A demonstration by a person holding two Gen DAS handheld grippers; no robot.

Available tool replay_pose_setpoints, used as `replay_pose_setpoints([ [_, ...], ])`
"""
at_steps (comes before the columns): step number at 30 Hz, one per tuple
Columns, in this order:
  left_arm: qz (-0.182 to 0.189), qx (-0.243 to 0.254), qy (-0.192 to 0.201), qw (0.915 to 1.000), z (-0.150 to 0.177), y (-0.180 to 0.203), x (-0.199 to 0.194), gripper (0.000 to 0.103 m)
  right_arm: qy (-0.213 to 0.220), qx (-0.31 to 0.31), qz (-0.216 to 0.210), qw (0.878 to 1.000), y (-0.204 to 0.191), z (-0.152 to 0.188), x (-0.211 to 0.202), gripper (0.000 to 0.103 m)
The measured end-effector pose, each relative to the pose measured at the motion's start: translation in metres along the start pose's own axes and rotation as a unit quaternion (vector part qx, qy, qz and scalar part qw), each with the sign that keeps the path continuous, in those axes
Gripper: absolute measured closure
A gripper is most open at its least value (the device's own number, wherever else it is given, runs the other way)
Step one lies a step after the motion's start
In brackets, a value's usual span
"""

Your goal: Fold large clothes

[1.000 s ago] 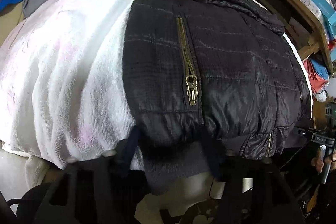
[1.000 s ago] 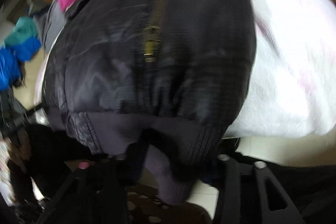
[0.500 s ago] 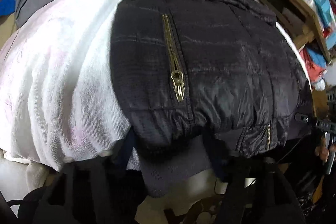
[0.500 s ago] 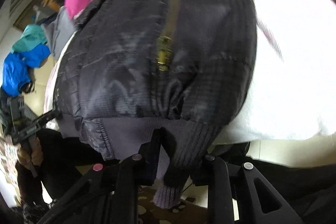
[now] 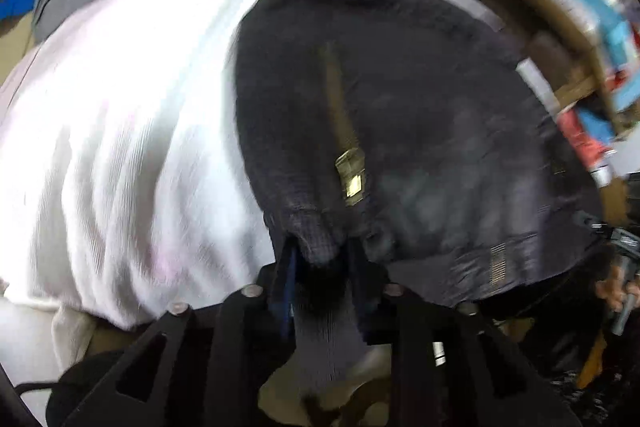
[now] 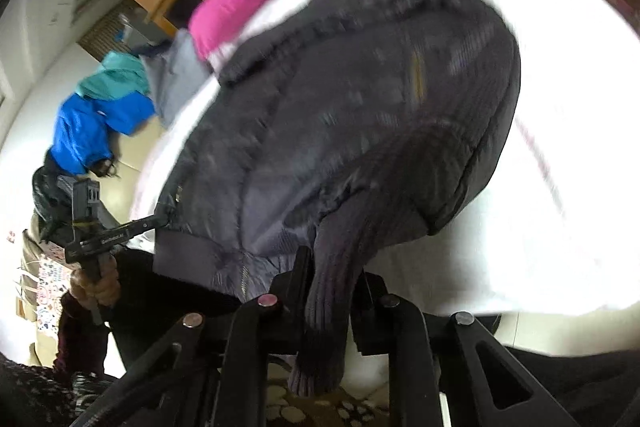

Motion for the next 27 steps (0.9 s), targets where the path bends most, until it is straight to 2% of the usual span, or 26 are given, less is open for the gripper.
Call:
replay_pose_setpoints([
  [2,-0.007,-0.003,-0.010,0.9999,0.001,0.002,0.004,0.053,-0.010,0.030,0.007,0.999,0.012,0.005,0.011,0.074],
  [3,0.006,-0.001,-0.017,0.9998,0.001,0.007,0.004,0.038,-0.018,0.045,0.006,0.999,0.019,0.008,0.015,0.070],
  [4,0.016,0.006,-0.022,0.9996,0.002,0.014,0.005,0.029,-0.023,0.056,0.007,0.998,0.024,0.007,0.019,0.059],
  [5,0.012,0.014,-0.023,0.9996,0.003,0.017,0.007,0.028,-0.028,0.067,0.016,0.997,0.031,0.010,0.022,0.042],
  [7,-0.006,0.025,-0.020,0.9995,0.006,0.020,0.011,0.028,-0.036,0.076,0.032,0.996,0.036,0.018,0.025,0.039],
  [8,-0.008,0.023,-0.017,0.9995,0.006,0.020,0.012,0.028,-0.032,0.066,0.029,0.997,0.034,0.016,0.025,0.043],
  [9,-0.006,0.020,-0.017,0.9996,0.006,0.022,0.012,0.029,-0.028,0.044,0.034,0.998,0.029,0.015,0.027,0.058],
  [10,-0.005,0.016,-0.016,0.9997,0.006,0.025,0.013,0.033,-0.033,0.033,0.042,0.998,0.026,0.016,0.029,0.068],
  [11,-0.002,0.011,-0.013,0.9999,0.006,0.022,0.010,0.041,-0.035,0.023,0.044,0.998,0.022,0.014,0.028,0.076],
  [12,-0.002,0.009,-0.004,1.0000,0.007,0.016,0.006,0.064,-0.030,0.018,0.039,0.999,0.018,0.013,0.025,0.081],
  [13,0.006,0.008,0.008,0.9999,0.004,0.014,0.001,0.080,-0.019,0.013,0.029,0.999,0.010,0.008,0.019,0.082],
  [18,0.068,-0.004,0.039,0.9969,-0.009,0.016,-0.030,0.084,0.032,-0.021,-0.018,0.999,-0.033,-0.018,-0.017,0.083],
  [20,0.103,-0.015,0.064,0.9925,-0.020,0.019,-0.052,0.085,0.056,-0.037,-0.030,0.997,-0.046,-0.031,-0.029,0.083],
  [22,0.127,-0.023,0.090,0.9875,-0.038,0.017,-0.077,0.085,0.091,-0.054,-0.042,0.993,-0.062,-0.053,-0.044,0.083],
  [24,0.133,-0.023,0.113,0.9843,-0.058,0.015,-0.097,0.085,0.116,-0.071,-0.047,0.990,-0.070,-0.066,-0.060,0.083],
  [27,0.147,-0.034,0.143,0.9780,-0.103,0.007,-0.124,0.085,0.161,-0.098,-0.042,0.981,-0.081,-0.104,-0.078,0.083],
])
Point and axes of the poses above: each gripper's, at about its wrist camera, not at the fingertips, and x roughly the way its jaws point, y to its right, z to its underside, the point moved 9 cm from there along x, roughly the way its jaws point, and after that the axes turned 12 degrees about -z, right-handed, at the moved point
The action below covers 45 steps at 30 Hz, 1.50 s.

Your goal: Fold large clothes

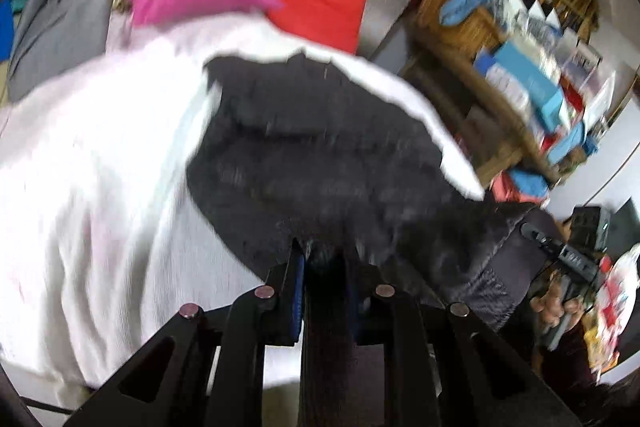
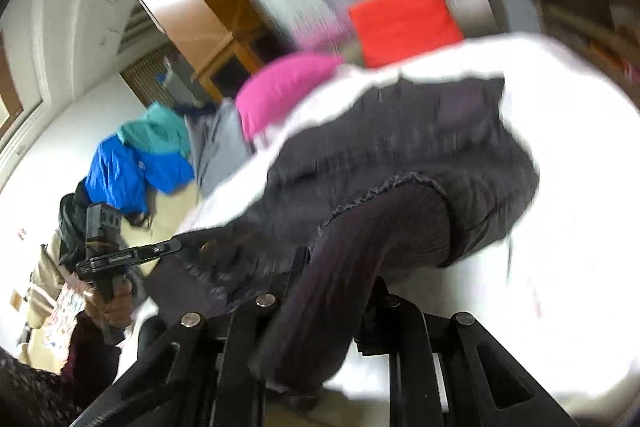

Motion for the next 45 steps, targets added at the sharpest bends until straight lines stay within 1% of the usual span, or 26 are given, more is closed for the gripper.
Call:
replay_pose_setpoints([
  [2,0.000,-0.009,0.018,0.9998,-0.037,-0.002,0.001,0.085,0.026,-0.007,0.002,1.000,0.006,-0.030,-0.005,0.083],
  [4,0.000,-0.021,0.029,0.9994,-0.079,-0.012,0.012,0.085,0.056,-0.001,0.008,0.998,0.019,-0.067,0.003,0.084],
  [5,0.000,-0.028,0.029,0.9992,-0.092,-0.014,0.016,0.085,0.068,0.003,0.013,0.998,0.026,-0.084,0.006,0.084],
  [7,0.003,-0.055,0.026,0.9981,-0.135,-0.025,0.040,0.085,0.086,0.010,0.022,0.996,0.043,-0.117,0.020,0.084],
  [8,0.001,-0.062,0.024,0.9978,-0.147,-0.028,0.048,0.085,0.093,0.013,0.029,0.995,0.055,-0.134,0.028,0.084],
  [9,-0.006,-0.071,0.022,0.9972,-0.169,-0.033,0.065,0.085,0.096,0.016,0.034,0.995,0.065,-0.147,0.036,0.084],
  [13,-0.043,-0.073,0.023,0.9961,-0.227,-0.044,0.130,0.085,0.118,0.042,0.065,0.990,0.122,-0.207,0.083,0.084],
  [16,-0.054,-0.081,0.020,0.9950,-0.261,-0.049,0.182,0.085,0.129,0.072,0.085,0.985,0.169,-0.239,0.115,0.084],
  [17,-0.058,-0.084,0.017,0.9946,-0.266,-0.048,0.195,0.085,0.129,0.091,0.093,0.983,0.192,-0.249,0.132,0.084],
  [20,-0.090,-0.084,-0.003,0.9924,-0.277,-0.061,0.248,0.085,0.119,0.109,0.120,0.980,0.236,-0.263,0.170,0.084],
  [23,-0.105,-0.090,-0.014,0.9903,-0.276,-0.073,0.282,0.085,0.113,0.120,0.141,0.976,0.270,-0.275,0.202,0.084],
  [27,-0.113,-0.106,-0.012,0.9879,-0.278,-0.090,0.309,0.085,0.111,0.142,0.144,0.973,0.300,-0.281,0.232,0.084],
  [30,-0.122,-0.127,-0.014,0.9842,-0.279,-0.103,0.324,0.081,0.093,0.184,0.125,0.970,0.318,-0.278,0.251,0.080],
  [31,-0.114,-0.145,-0.016,0.9827,-0.276,-0.108,0.330,0.081,0.084,0.210,0.110,0.968,0.324,-0.276,0.255,0.076],
  [33,-0.103,-0.160,-0.017,0.9815,-0.274,-0.110,0.331,0.079,0.081,0.242,0.074,0.964,0.330,-0.277,0.255,0.065],
  [34,-0.092,-0.165,-0.012,0.9819,-0.274,-0.109,0.326,0.076,0.085,0.257,0.051,0.961,0.330,-0.277,0.252,0.060],
  [35,-0.081,-0.168,0.000,0.9825,-0.276,-0.108,0.315,0.072,0.087,0.273,0.029,0.958,0.328,-0.277,0.247,0.045],
  [36,-0.081,-0.170,0.009,0.9821,-0.278,-0.108,0.307,0.059,0.089,0.288,0.005,0.954,0.324,-0.277,0.240,0.034],
  [37,-0.086,-0.176,0.030,0.9802,-0.282,-0.111,0.291,0.043,0.104,0.294,-0.014,0.950,0.319,-0.278,0.229,0.031],
  [38,-0.086,-0.184,0.049,0.9779,-0.285,-0.114,0.276,0.038,0.121,0.295,-0.024,0.948,0.316,-0.281,0.217,0.021],
  [39,-0.082,-0.201,0.074,0.9733,-0.288,-0.118,0.254,0.033,0.145,0.294,-0.031,0.944,0.311,-0.283,0.198,0.014],
  [40,-0.083,-0.214,0.079,0.9701,-0.285,-0.120,0.238,0.032,0.162,0.294,-0.038,0.941,0.306,-0.285,0.184,0.013],
  [42,-0.080,-0.220,0.070,0.9697,-0.274,-0.117,0.217,0.032,0.183,0.288,-0.044,0.939,0.293,-0.282,0.154,0.012],
  [43,-0.074,-0.214,0.066,0.9718,-0.263,-0.111,0.202,0.032,0.181,0.275,-0.034,0.944,0.283,-0.276,0.138,0.012],
  [44,-0.076,-0.209,0.064,0.9728,-0.253,-0.106,0.191,0.031,0.180,0.266,-0.030,0.947,0.273,-0.268,0.127,0.012],
  [45,-0.083,-0.204,0.058,0.9736,-0.233,-0.101,0.178,0.029,0.177,0.257,-0.026,0.950,0.261,-0.256,0.112,0.012],
])
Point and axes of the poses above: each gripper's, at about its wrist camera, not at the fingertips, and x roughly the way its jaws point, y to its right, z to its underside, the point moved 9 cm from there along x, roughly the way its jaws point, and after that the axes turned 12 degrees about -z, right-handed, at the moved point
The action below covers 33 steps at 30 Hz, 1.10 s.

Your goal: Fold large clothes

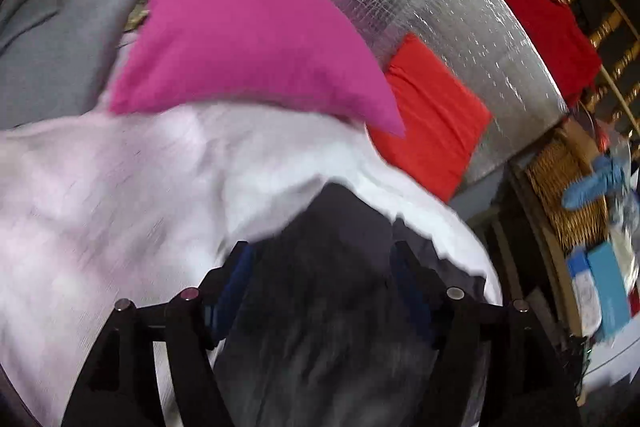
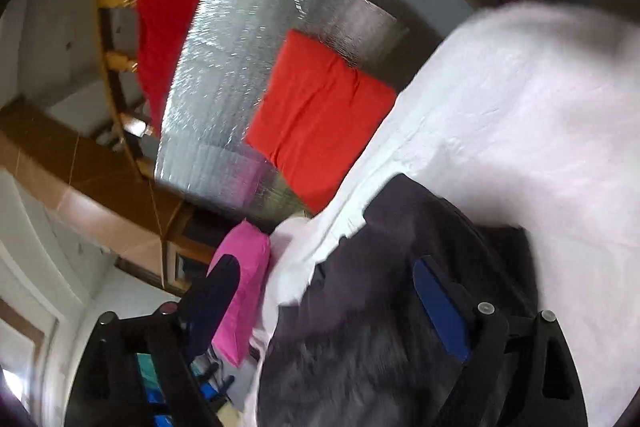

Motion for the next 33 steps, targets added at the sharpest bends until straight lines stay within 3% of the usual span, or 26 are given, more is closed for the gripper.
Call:
replay_pose_setpoints([
  [5,-0.016,-0.021,-0.038,0.9989,0.086,-0.028,-0.033,0.026,-0.016,0.011,0.011,1.000,-0.009,0.055,-0.063,0.012],
  [10,-0.023,-0.096,-0.071,0.9925,0.144,-0.063,-0.030,0.026,-0.041,0.049,0.032,0.997,0.011,0.117,-0.094,0.012],
  [15,-0.001,-0.134,-0.092,0.9868,0.146,-0.069,-0.007,0.026,-0.059,0.080,0.065,0.993,0.042,0.139,-0.078,0.012],
  [18,-0.015,-0.153,-0.083,0.9845,0.140,-0.079,0.006,0.025,-0.063,0.071,0.091,0.991,0.060,0.142,-0.066,0.012],
  [25,0.016,-0.166,-0.070,0.9835,0.116,-0.074,0.027,0.025,-0.054,0.102,0.121,0.986,0.100,0.127,-0.029,0.012],
  [29,0.035,-0.172,-0.061,0.9826,0.111,-0.072,0.035,0.027,-0.023,0.098,0.116,0.988,0.112,0.110,-0.010,0.012],
  [30,0.039,-0.170,-0.058,0.9830,0.108,-0.070,0.038,0.032,-0.018,0.095,0.116,0.988,0.112,0.108,-0.006,0.012],
  [31,0.046,-0.165,-0.055,0.9836,0.107,-0.067,0.041,0.047,-0.012,0.090,0.118,0.989,0.114,0.105,-0.001,0.012],
  [33,0.051,-0.158,-0.053,0.9848,0.105,-0.062,0.044,0.056,-0.010,0.071,0.127,0.989,0.111,0.102,0.003,0.020],
])
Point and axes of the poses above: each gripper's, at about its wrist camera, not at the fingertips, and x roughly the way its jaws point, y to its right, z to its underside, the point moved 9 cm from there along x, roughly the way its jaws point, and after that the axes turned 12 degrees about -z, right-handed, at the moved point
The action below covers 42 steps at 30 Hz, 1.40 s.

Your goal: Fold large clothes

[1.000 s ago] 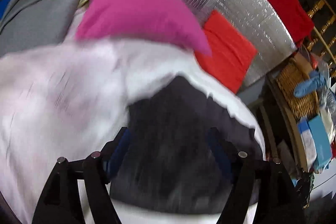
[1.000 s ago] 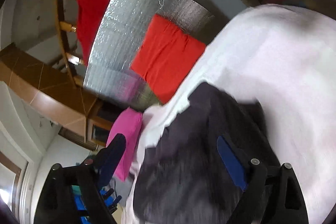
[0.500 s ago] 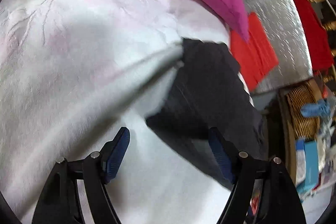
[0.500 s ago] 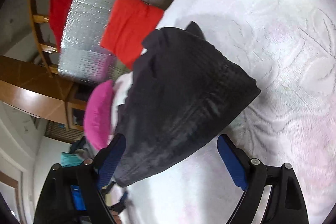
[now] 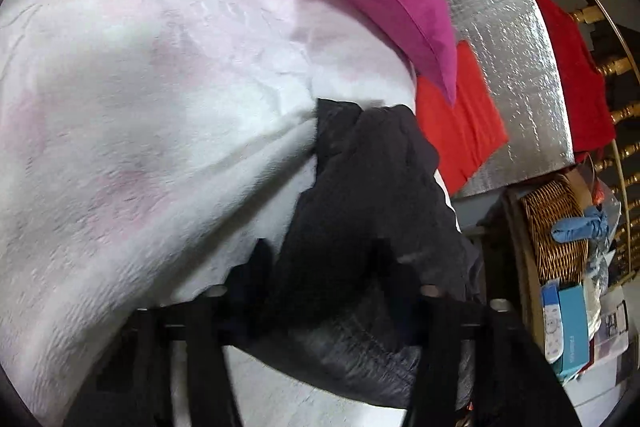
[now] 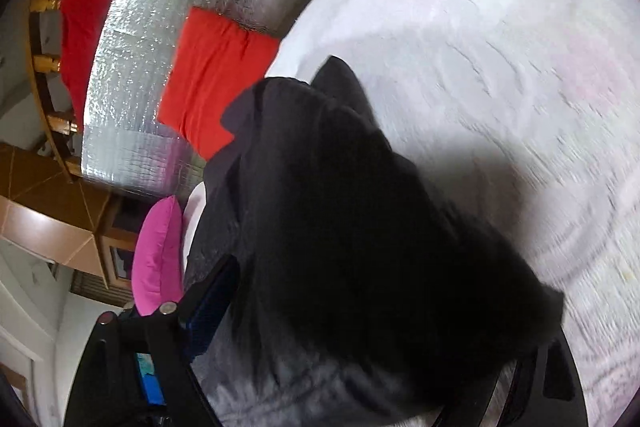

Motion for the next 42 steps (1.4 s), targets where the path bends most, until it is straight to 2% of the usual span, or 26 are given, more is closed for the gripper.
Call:
replay_pose_setpoints([
  [1,0.000,0.007,0.010,0.9999,-0.002,0.003,0.000,0.064,0.001,-0.009,0.010,1.000,-0.001,0.000,0.000,0.040],
  [3,0.002,0.022,0.020,0.9996,-0.004,0.009,-0.003,0.076,-0.003,-0.015,0.008,1.000,-0.003,0.000,0.001,0.054],
  [7,-0.021,0.065,0.047,0.9966,-0.004,0.025,-0.017,0.085,0.003,-0.050,0.016,0.999,-0.018,-0.001,-0.008,0.063],
  [12,-0.003,0.063,0.053,0.9966,0.001,0.030,-0.046,0.087,0.028,-0.090,0.015,0.995,-0.042,-0.001,-0.031,0.066],
  [14,-0.013,0.073,0.057,0.9956,0.009,0.027,-0.054,0.087,0.026,-0.099,0.021,0.995,-0.039,0.004,-0.041,0.066],
  [16,-0.051,0.082,0.029,0.9949,0.023,0.014,-0.043,0.085,0.006,-0.091,0.040,0.995,-0.025,0.009,-0.041,0.065],
  [17,-0.062,0.074,0.012,0.9952,0.028,0.008,-0.036,0.084,-0.021,-0.070,0.055,0.996,-0.008,0.015,-0.035,0.058],
  [18,-0.072,0.059,-0.005,0.9957,0.030,-0.001,-0.030,0.075,-0.035,-0.050,0.056,0.997,0.001,0.019,-0.034,0.048],
  [19,-0.077,0.047,-0.016,0.9958,0.029,-0.006,-0.029,0.067,-0.037,-0.032,0.053,0.997,0.006,0.019,-0.036,0.043],
  [22,-0.072,0.010,-0.039,0.9966,0.021,-0.015,-0.041,0.055,-0.051,0.005,0.038,0.998,0.007,0.018,-0.056,0.039],
  [23,-0.068,0.008,-0.035,0.9971,0.019,-0.016,-0.046,0.052,-0.053,0.009,0.030,0.998,0.006,0.016,-0.064,0.037],
  [25,-0.078,0.013,-0.012,0.9968,0.009,-0.020,-0.063,0.037,-0.049,0.011,0.028,0.998,0.008,0.011,-0.082,0.034],
  [27,-0.086,0.018,0.024,0.9959,-0.006,-0.021,-0.079,0.036,-0.045,0.014,0.024,0.999,0.012,0.004,-0.098,0.031],
  [29,-0.091,0.037,0.057,0.9936,-0.020,-0.017,-0.090,0.032,-0.004,0.012,0.038,0.999,0.020,-0.014,-0.124,0.024],
  [31,-0.096,0.055,0.066,0.9916,-0.030,-0.015,-0.087,0.028,0.017,0.012,0.019,1.000,0.023,-0.026,-0.138,0.021],
  [33,-0.084,0.074,0.045,0.9927,-0.031,-0.006,-0.073,0.027,0.006,0.009,-0.001,1.000,0.018,-0.029,-0.135,0.021],
  [35,-0.072,0.096,0.011,0.9927,-0.026,0.003,-0.051,0.027,-0.010,-0.012,-0.002,1.000,0.014,-0.031,-0.123,0.021],
  [39,-0.036,0.089,-0.045,0.9943,-0.014,0.012,-0.021,0.027,-0.061,-0.036,0.001,0.998,0.002,-0.029,-0.082,0.021],
  [40,-0.036,0.085,-0.062,0.9938,-0.012,0.011,-0.012,0.027,-0.071,-0.042,0.007,0.997,0.001,-0.028,-0.073,0.021],
  [42,-0.042,0.086,-0.071,0.9929,-0.012,0.007,-0.003,0.027,-0.095,-0.058,0.026,0.993,0.001,-0.028,-0.054,0.021],
])
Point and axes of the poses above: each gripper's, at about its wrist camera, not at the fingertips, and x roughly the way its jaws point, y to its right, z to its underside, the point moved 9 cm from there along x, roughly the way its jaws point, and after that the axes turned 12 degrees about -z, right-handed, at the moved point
